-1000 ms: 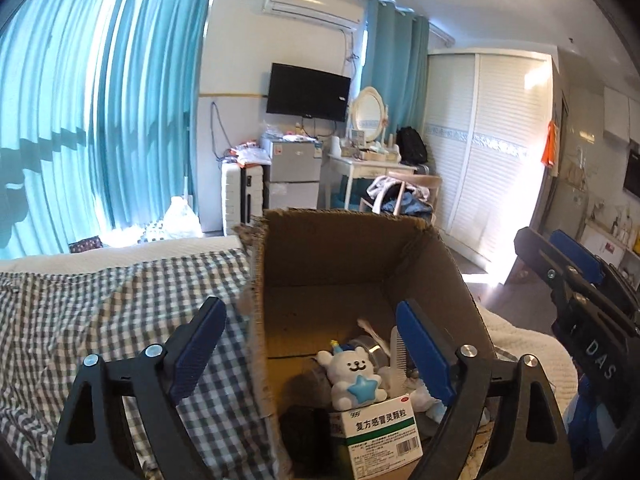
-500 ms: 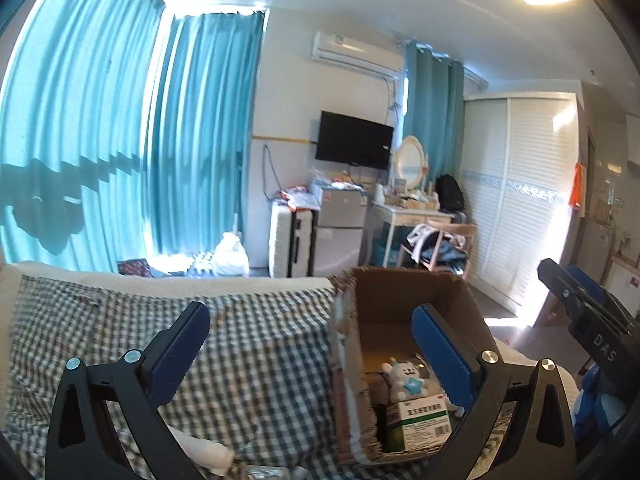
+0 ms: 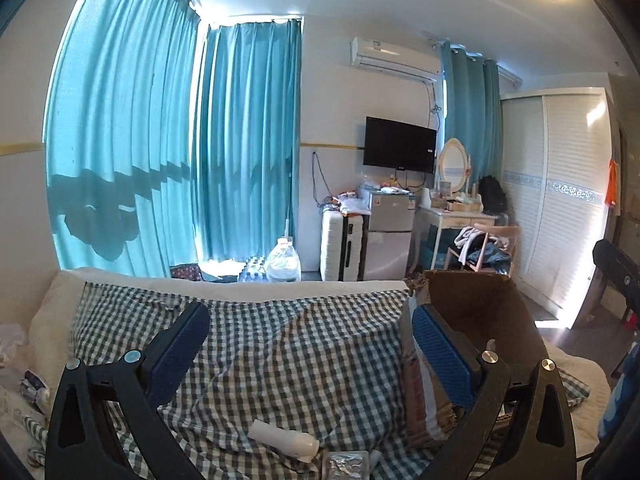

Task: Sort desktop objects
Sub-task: 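Move both tools back over the white tube and tape roll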

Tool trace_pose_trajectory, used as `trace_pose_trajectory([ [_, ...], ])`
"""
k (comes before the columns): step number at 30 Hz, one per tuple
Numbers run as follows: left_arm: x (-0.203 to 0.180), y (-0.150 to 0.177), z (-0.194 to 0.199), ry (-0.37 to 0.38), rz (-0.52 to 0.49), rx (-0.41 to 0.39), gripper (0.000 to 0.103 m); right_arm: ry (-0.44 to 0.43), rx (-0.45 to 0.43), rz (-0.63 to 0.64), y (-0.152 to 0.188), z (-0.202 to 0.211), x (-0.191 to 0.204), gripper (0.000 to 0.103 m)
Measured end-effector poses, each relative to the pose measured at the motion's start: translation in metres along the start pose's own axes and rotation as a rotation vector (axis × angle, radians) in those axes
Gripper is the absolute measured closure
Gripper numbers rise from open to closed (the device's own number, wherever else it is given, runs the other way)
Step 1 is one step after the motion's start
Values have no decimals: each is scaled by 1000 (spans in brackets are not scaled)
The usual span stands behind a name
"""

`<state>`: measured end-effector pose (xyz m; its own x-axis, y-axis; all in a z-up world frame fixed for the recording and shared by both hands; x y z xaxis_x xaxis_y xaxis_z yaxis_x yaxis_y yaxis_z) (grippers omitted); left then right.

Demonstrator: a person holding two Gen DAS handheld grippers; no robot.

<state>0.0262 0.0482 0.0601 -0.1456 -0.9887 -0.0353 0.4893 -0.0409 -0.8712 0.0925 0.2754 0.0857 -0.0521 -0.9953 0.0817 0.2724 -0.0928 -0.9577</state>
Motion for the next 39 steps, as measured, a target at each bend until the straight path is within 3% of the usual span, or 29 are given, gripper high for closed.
trace_pose_trajectory([
  [7, 35, 4, -3, -81, 45, 48, 0, -91, 66, 33, 11, -21, 28, 5],
  [15, 69, 25, -42, -116, 59, 196, 0, -166, 187, 105, 38, -55, 66, 5],
  [22, 76, 52, -86, -75, 41, 329, 0, -197, 319, 203, 78, -90, 96, 6],
  [29, 68, 93, -145, -54, -43, 501, 0, -196, 455, 314, 124, -117, 117, 7],
  [34, 60, 111, -170, 9, -44, 570, 0, -227, 593, 401, 164, -142, 132, 12],
  [39, 52, 129, -190, 65, -112, 627, 0, -215, 689, 467, 196, -158, 140, 17],
])
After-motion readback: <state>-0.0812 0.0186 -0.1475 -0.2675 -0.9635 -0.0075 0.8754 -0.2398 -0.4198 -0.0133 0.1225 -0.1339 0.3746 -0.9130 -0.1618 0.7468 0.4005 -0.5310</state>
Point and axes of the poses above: each gripper's, at about its wrist camera, not at the fingertips, and z roughly against the way its jaws point, x to its left, y to its underside, the point moved 1 cm from there along -z, roughly the way its jaws point, and after that the axes turned 12 degrees about x, right-handed, at the moved point
